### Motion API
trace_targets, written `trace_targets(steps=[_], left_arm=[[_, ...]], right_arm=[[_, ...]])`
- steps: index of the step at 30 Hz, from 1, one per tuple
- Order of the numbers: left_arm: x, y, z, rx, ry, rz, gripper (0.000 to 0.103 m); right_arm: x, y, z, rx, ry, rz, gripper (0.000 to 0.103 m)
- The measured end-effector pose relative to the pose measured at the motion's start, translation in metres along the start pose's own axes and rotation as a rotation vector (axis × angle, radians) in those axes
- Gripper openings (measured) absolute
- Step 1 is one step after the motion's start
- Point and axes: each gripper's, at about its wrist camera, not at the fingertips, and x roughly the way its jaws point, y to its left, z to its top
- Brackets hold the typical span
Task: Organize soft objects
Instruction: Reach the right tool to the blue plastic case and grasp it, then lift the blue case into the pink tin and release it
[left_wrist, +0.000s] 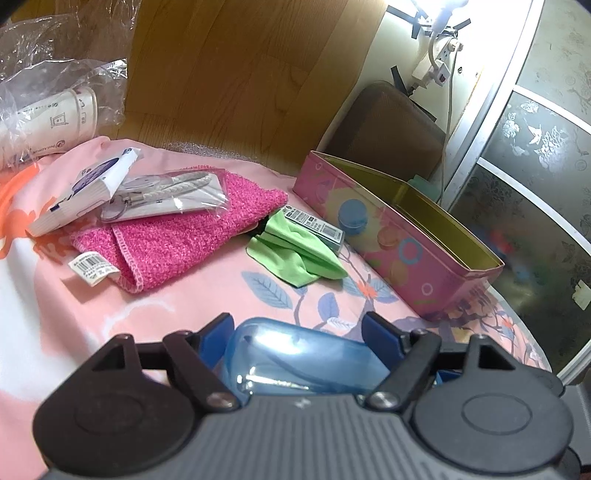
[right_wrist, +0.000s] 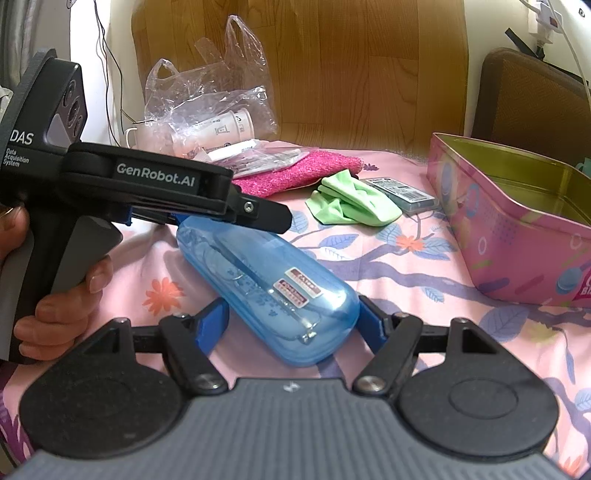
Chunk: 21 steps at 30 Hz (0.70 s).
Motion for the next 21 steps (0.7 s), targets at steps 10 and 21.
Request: trace_targets(steps=[10, 21], left_arm=[[-0.009, -0.01, -0.003, 0.032, -0.035, 0.015, 0.078], [0.009, -0.098, 0.082, 0.129, -0.144, -0.061, 0.077]], right_arm=[[-0.019, 0.003, -0.003, 0.019, -0.076, -0.007, 0.076], [-0.051, -0.082, 0.049, 0.034, -0.271, -0.218, 0.076]])
